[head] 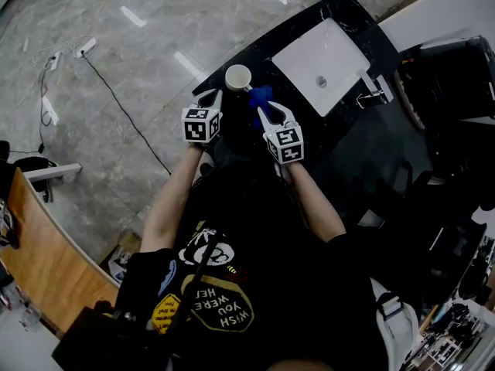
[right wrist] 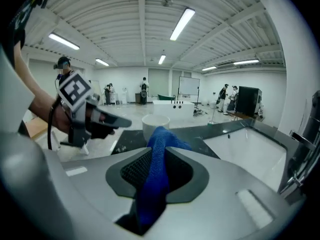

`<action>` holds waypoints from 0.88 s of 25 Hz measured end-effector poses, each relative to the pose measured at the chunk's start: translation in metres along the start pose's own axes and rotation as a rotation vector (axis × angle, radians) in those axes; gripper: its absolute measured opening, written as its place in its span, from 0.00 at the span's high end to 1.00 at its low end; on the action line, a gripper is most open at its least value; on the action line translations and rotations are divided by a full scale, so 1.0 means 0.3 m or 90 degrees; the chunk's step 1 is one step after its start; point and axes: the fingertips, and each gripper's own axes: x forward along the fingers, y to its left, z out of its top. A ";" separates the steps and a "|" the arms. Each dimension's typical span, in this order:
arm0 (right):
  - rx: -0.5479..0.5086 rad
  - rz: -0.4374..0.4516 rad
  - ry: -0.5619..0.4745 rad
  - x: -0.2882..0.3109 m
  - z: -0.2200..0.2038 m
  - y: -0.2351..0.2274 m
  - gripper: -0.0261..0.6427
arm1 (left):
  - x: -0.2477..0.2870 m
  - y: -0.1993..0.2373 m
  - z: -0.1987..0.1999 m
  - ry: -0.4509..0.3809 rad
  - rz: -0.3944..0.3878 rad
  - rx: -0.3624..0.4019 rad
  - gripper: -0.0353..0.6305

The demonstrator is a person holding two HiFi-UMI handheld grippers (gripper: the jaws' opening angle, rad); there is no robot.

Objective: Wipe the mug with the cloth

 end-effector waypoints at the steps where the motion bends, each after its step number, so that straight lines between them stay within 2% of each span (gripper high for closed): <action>1: -0.005 -0.007 0.033 0.017 -0.051 -0.013 0.85 | -0.010 0.003 -0.003 -0.003 0.005 -0.006 0.94; 3: 0.000 -0.004 0.090 0.055 -0.145 -0.019 0.84 | -0.030 -0.009 -0.013 -0.010 0.007 -0.020 0.94; 4: 0.013 0.006 0.095 0.064 -0.162 -0.015 0.83 | -0.044 -0.022 -0.021 -0.013 0.006 -0.027 0.94; 5: 0.031 0.018 0.085 0.063 -0.156 -0.010 0.77 | -0.059 -0.034 -0.029 -0.015 0.002 -0.033 0.94; 6: 0.052 0.030 0.063 0.054 -0.132 -0.007 0.64 | -0.075 -0.045 -0.037 -0.016 -0.001 -0.038 0.94; 7: 0.079 0.040 0.035 0.035 -0.098 -0.008 0.58 | -0.091 -0.053 -0.045 -0.016 -0.004 -0.042 0.94; 9: 0.128 0.048 -0.031 -0.023 -0.021 -0.019 0.56 | -0.121 -0.065 -0.052 -0.015 -0.010 -0.046 0.94; 10: 0.137 0.047 -0.064 -0.059 0.016 -0.025 0.58 | -0.135 -0.073 -0.050 -0.018 -0.012 -0.043 0.94; 12: 0.123 0.038 -0.116 -0.123 0.072 -0.020 0.77 | -0.166 -0.094 -0.038 -0.028 -0.015 -0.029 0.94; 14: 0.100 0.023 -0.133 -0.157 0.089 -0.001 0.96 | -0.199 -0.119 -0.027 -0.040 -0.017 0.002 0.94; 17: 0.092 0.007 -0.124 -0.163 0.072 0.027 0.96 | -0.236 -0.156 -0.020 -0.050 -0.023 0.048 0.94; 22: 0.090 0.010 -0.127 -0.155 0.074 0.057 0.96 | -0.257 -0.186 -0.002 -0.064 -0.028 0.076 0.94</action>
